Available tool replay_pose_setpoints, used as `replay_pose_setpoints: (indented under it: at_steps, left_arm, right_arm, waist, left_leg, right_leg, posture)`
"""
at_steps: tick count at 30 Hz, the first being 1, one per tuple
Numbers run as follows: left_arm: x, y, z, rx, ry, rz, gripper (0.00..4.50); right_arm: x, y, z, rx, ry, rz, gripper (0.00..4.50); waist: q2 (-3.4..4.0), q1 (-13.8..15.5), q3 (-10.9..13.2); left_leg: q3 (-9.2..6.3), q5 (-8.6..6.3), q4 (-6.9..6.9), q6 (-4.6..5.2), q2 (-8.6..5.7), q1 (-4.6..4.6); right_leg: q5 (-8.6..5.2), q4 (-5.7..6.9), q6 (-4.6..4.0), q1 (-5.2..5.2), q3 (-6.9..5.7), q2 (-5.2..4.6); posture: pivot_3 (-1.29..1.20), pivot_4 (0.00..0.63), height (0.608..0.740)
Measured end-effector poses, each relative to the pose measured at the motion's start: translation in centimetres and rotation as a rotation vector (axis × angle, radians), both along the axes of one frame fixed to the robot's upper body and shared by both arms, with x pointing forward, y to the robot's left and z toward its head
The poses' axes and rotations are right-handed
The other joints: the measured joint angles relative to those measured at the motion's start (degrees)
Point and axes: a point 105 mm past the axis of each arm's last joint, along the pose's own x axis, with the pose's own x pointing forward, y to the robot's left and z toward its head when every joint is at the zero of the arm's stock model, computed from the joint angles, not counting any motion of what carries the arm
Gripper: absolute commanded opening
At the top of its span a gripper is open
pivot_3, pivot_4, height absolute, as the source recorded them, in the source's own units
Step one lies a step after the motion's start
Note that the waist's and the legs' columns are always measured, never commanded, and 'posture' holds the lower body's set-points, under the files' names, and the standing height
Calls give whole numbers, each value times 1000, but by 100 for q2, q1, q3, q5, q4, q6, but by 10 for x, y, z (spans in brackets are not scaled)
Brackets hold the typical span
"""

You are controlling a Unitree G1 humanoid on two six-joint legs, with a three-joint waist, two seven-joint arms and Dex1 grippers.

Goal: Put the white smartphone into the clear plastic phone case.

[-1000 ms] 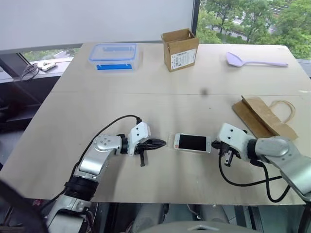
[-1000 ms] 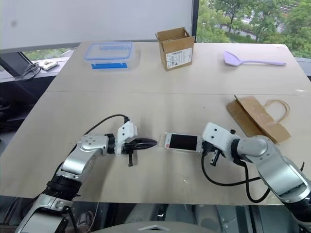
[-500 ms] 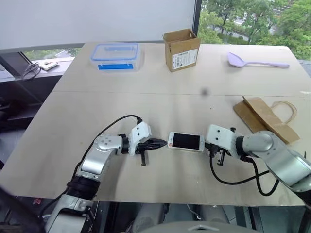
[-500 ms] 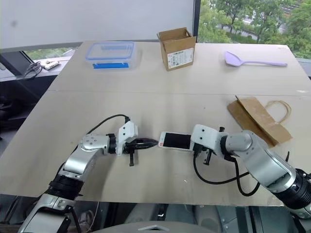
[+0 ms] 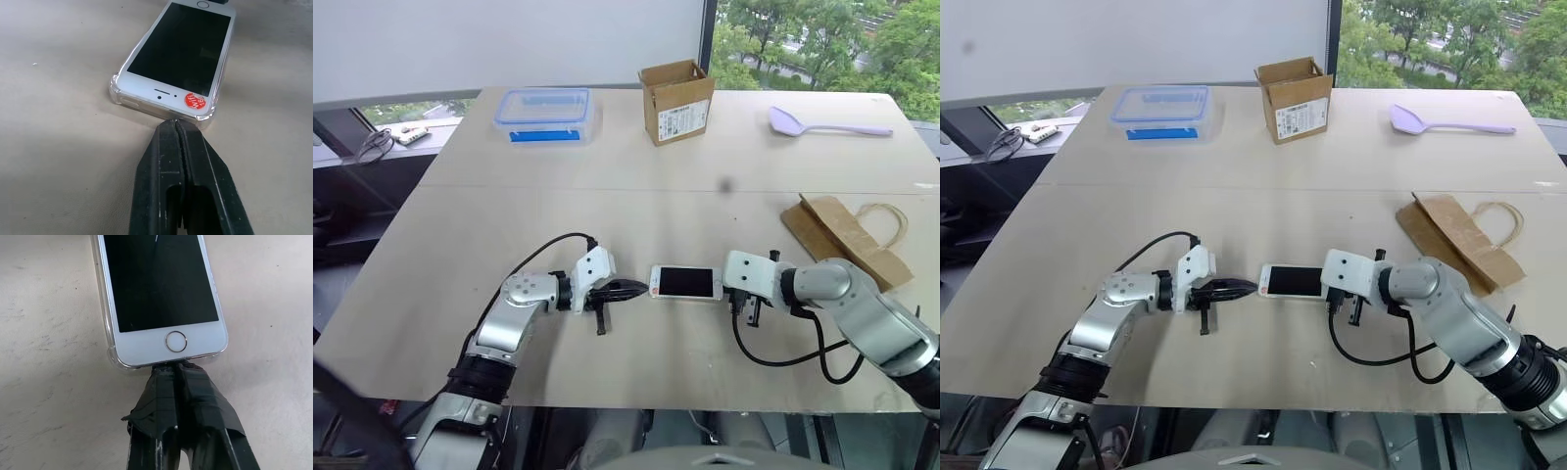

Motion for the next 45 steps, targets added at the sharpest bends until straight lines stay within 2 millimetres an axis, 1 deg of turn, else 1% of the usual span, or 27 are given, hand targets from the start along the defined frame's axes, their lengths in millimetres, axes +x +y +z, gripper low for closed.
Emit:
replay_pose_setpoints:
  at_steps: [3, 4, 5, 7, 9, 11, 14, 16, 18, 21, 25, 27, 30, 32, 34, 38, 39, 42, 45]
  left_arm:
    - [-2, 5, 2, -27, 10, -3, 23]
    - [-7, 10, 2, -42, 22, -16, 23]
    - [-7, 11, 3, -45, 26, -19, 23]
    - [-8, 16, 8, -82, 55, -22, 23]
    - [-8, 20, 12, -100, 69, -18, 23]
    - [-7, 20, 17, -127, 84, -21, 23]
    - [-5, 8, 22, -160, 94, -46, 23]
    - [-4, -7, 22, -163, 95, -86, 23]
    - [-2, -17, 20, -143, 90, -103, 23]
    - [2, -33, 17, -99, 67, -118, 23]
    - [5, -37, 13, -53, 46, -111, 23]
    - [7, -38, 13, -27, 26, -108, 23]
    - [7, -38, 13, -15, 17, -107, 23]
    - [6, -37, 13, -9, 10, -101, 23]
    - [6, -37, 13, -4, 6, -97, 23]
    - [5, -37, 11, 10, -2, -82, 23]
    - [4, -37, 11, 11, -2, -79, 23]
    - [3, -36, 7, 11, 10, -64, 23]
    - [3, -35, 7, 12, 11, -54, 23]
  right_arm:
    - [-4, -6, 2, 35, 13, -25, 0]
    - [-8, -10, 7, 57, 15, -36, 0]
    - [-8, -12, 9, 62, 10, -43, 0]
    - [-5, -23, 14, 102, -8, -109, 0]
    - [-4, -30, 16, 122, -9, -143, 0]
    - [-6, -35, 16, 166, 1, -182, 0]
    - [-7, -37, 18, 214, 6, -201, 0]
    - [-6, -34, 24, 271, 0, -202, 0]
    - [-7, -30, 29, 324, 4, -196, 0]
    - [-9, -20, 31, 402, 31, -176, 0]
    - [-11, -17, 30, 416, 46, -165, 0]
    - [-9, -6, 23, 399, 80, -122, 0]
    - [-5, -1, 19, 380, 96, -101, 0]
    - [-3, 2, 13, 361, 118, -88, 0]
    - [0, 3, 8, 343, 133, -87, 0]
    - [5, 2, 4, 284, 144, -45, 0]
    - [6, 2, 4, 272, 146, -35, 0]
    - [7, 1, 0, 249, 176, -23, 0]
    - [10, 0, 0, 211, 229, -14, 0]
  waist:
    - [0, 3, 1]
    - [-1, -2, 2]
    - [-1, -13, 2]
    - [-3, -17, 4]
    - [-2, -10, 5]
    - [-2, 0, 5]
    - [-3, 8, 6]
    - [-3, 4, 7]
    - [-4, -3, 7]
    - [-5, -12, 8]
    - [-5, -14, 7]
    - [-4, -21, 7]
    - [-4, -13, 7]
    - [-4, -11, 7]
    - [-4, -11, 6]
    - [-5, -16, 0]
    - [-6, -13, -1]
    - [-7, -4, -2]
    - [-11, -4, -6]
  left_leg:
    - [0, 0, 1, 0, 0, -13]
    - [0, 0, 1, -1, 0, -19]
    - [3, -1, 0, -2, 0, -18]
    - [2, -1, -4, -2, 0, -23]
    - [2, -1, -7, -2, 0, -23]
    - [2, -1, -7, -2, 0, -23]
    - [2, -1, -4, -1, -2, -22]
    - [3, -1, -2, 0, -2, -21]
    - [2, -1, -2, -1, -1, -20]
    - [3, -1, -3, -1, -1, -19]
    - [4, -1, -3, -1, -1, -18]
    - [5, -1, -3, -1, -1, -14]
    - [4, 0, -2, 0, -1, -14]
    - [4, 0, -2, -1, -1, -14]
    - [4, 0, -2, -1, -1, -14]
    - [4, -1, -2, 0, -1, 3]
    - [3, -1, -2, 0, -1, 13]
    - [1, -6, -15, 5, 0, 77]
    - [2, -7, -14, 7, 1, 83]
  right_leg:
    - [0, -1, 0, -9, 1, 0]
    - [0, -2, 0, -13, 2, -1]
    - [0, -2, 0, -13, 5, -1]
    - [0, -3, -1, -19, 4, -1]
    - [0, -3, -1, -20, 4, -2]
    - [0, -3, -1, -19, 4, -2]
    - [0, -4, 0, -13, 2, -3]
    - [0, -4, 0, -12, 3, -2]
    - [0, -2, 0, -12, 3, 0]
    - [0, -1, 0, -13, 4, 1]
    - [0, -1, 0, -12, 5, 2]
    - [0, 0, 0, -9, 5, 2]
    - [0, -1, 0, -9, 4, 3]
    - [0, -1, 0, -9, 4, 3]
    - [0, -1, 0, -9, 5, 2]
    - [0, -2, 0, 4, 3, 3]
    - [0, -3, 0, 13, 2, 3]
    - [-4, -19, 1, 81, 1, 0]
    - [-6, -24, 3, 89, 1, 0]
  posture:
    - [0, 150, 740]
    - [0, 150, 740]
    - [0, 150, 740]
    - [0, 150, 740]
    - [0, 150, 740]
    - [0, 150, 740]
    - [0, 150, 740]
    - [0, 150, 740]
    - [0, 150, 740]
    - [0, 150, 740]
    - [0, 150, 740]
    - [0, 150, 740]
    - [0, 150, 740]
    - [0, 150, 740]
    - [0, 150, 740]
    - [0, 150, 740]
    - [0, 150, 740]
    - [0, 150, 740]
    - [0, 150, 740]
